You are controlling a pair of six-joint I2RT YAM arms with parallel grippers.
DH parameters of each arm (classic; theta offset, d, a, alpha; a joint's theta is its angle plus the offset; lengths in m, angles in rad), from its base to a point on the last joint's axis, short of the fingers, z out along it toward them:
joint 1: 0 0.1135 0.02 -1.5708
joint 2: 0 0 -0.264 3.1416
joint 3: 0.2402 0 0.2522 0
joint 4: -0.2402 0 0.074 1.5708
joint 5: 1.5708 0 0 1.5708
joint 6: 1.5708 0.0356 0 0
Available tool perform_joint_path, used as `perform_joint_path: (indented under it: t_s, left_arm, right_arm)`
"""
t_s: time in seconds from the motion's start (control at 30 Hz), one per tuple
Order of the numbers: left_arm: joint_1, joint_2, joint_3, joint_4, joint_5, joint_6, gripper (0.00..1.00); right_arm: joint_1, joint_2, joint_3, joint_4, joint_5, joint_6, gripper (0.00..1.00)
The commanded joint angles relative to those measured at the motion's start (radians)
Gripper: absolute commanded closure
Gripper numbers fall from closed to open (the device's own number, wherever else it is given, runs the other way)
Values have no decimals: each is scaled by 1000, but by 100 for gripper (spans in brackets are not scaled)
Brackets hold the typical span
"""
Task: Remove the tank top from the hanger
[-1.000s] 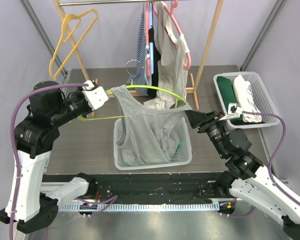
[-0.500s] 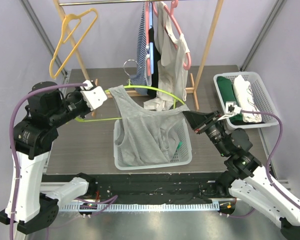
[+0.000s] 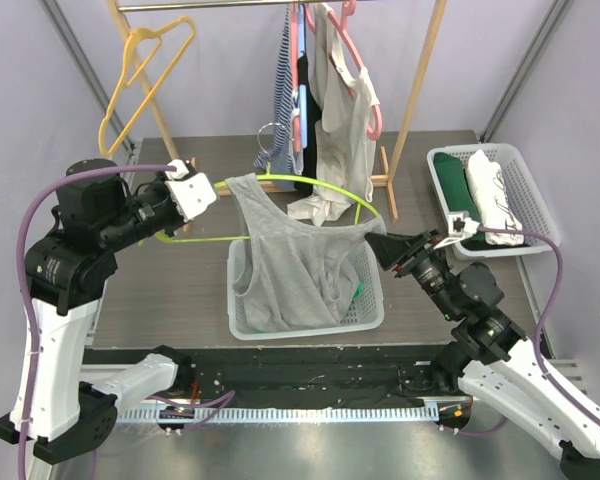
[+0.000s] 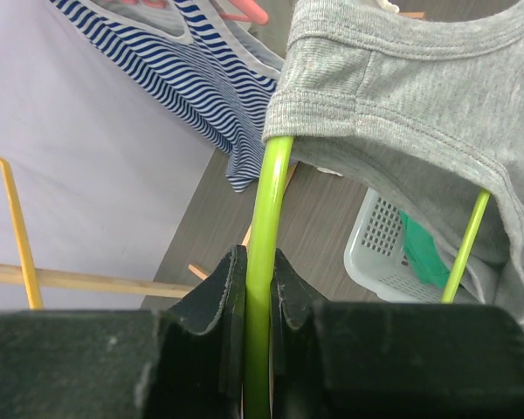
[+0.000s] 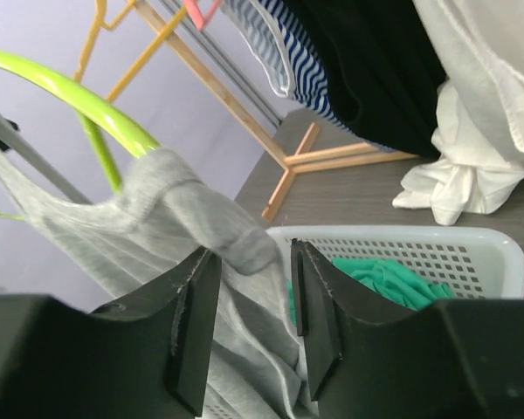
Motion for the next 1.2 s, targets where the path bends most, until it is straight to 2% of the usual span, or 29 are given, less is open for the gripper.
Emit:
perform_joint_path:
  t_s: [0.0, 0.1, 0.37, 0.4, 0.47, 0.5, 0.57, 0.7, 0.83, 0.97, 1.03, 1.17]
  left_arm:
    - [3, -14, 52, 45, 35, -34, 100]
    - [2, -16, 56, 41, 36, -34, 100]
    - [2, -20, 49, 32, 39, -36, 100]
    - [3, -20, 48, 33, 39, -34, 100]
    - [2, -20, 45, 33, 39, -37, 100]
    - [2, -19, 47, 33, 41, -36, 100]
    - [2, -20, 45, 32, 39, -36, 100]
    - [3, -22, 45, 30, 35, -37, 100]
    - [3, -24, 45, 30, 35, -34, 100]
    - [3, -19, 50, 30, 38, -33, 100]
    - [3, -16, 55, 25, 47, -33, 100]
    - [2, -14, 61, 22, 46, -27, 100]
  right_arm:
    - [-7, 70, 20, 83, -64, 0, 53]
    - [-6, 89, 17, 112, -70, 1, 54]
    - [-7, 72, 19, 145, -96, -30, 65]
    - [-7, 64, 16, 146, -96, -31, 73]
    - [-6, 44, 8, 151, -102, -39, 81]
    - [-7, 37, 0, 152, -106, -40, 92]
    - [-6, 25, -6, 145, -104, -42, 99]
    - [-7, -31, -18, 96, -35, -36, 99]
    - [-7, -106, -15, -34, 130, -19, 99]
    - [-6, -227, -30, -241, 418, 73, 99]
    - [-6, -261, -41, -307, 503, 142, 99]
    - [-6, -272, -58, -363, 519, 159, 99]
